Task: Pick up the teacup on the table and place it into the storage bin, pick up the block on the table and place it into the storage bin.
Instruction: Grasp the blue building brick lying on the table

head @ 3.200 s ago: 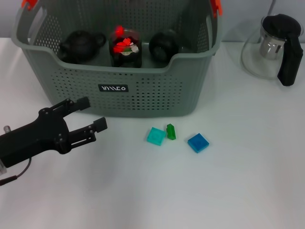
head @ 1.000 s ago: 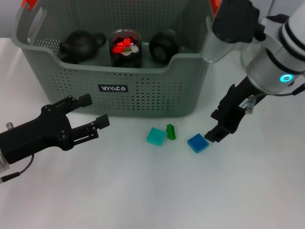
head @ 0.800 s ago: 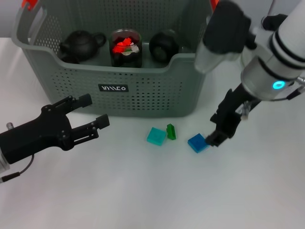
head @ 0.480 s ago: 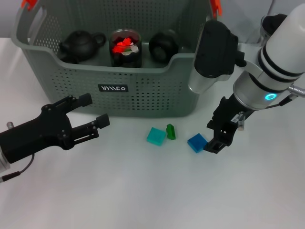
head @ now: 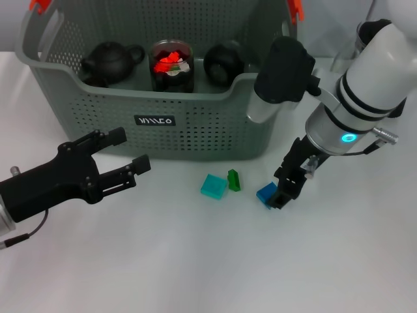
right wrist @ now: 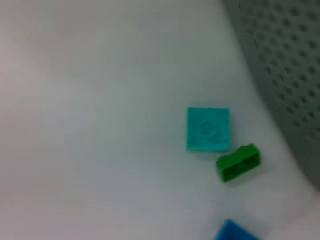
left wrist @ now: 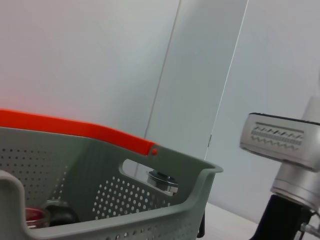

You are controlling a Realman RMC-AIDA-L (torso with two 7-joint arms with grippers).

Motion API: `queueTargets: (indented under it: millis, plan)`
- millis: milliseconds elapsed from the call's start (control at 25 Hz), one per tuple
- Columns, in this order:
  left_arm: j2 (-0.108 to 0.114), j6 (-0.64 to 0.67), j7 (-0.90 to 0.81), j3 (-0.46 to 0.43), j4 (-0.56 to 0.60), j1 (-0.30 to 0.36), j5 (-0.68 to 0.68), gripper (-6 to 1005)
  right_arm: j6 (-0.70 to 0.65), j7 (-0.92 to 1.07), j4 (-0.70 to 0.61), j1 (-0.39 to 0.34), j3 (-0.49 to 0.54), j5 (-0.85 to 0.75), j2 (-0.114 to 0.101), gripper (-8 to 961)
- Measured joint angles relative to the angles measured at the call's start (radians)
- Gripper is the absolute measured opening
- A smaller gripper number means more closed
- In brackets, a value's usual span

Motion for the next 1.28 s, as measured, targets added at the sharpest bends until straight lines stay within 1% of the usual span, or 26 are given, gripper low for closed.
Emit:
queueTargets:
  millis: [200,600,840,1080,1280]
  plan:
    - [0.000,-0.002,0.001,0.000,-0.007,-0.001,0.000,829,0.027,0.058,0.025,0.015,-0.005,0.002,0.001,627]
    - [0.000,-0.006,0.001,0.000,-0.007,0.001,0.000,830,0.031,0.074,0.032,0.013,-0.001,0.023,0.000,643]
    - [-0.001,-0.008,0.001,0.000,-0.008,0.000,0.000,830,0.067,0.075,0.058,0.014,-0.039,0.010,0.001,651]
    - [-0.001,-0.013,0.001,0.001,-0.009,-0.002,0.001,829,0.093,0.071,0.082,0.021,-0.049,0.023,0.004,868]
    - [-0.001,-0.014,0.001,0.001,-0.009,-0.004,0.000,829,0.097,0.068,0.094,0.023,-0.050,0.037,0.005,931]
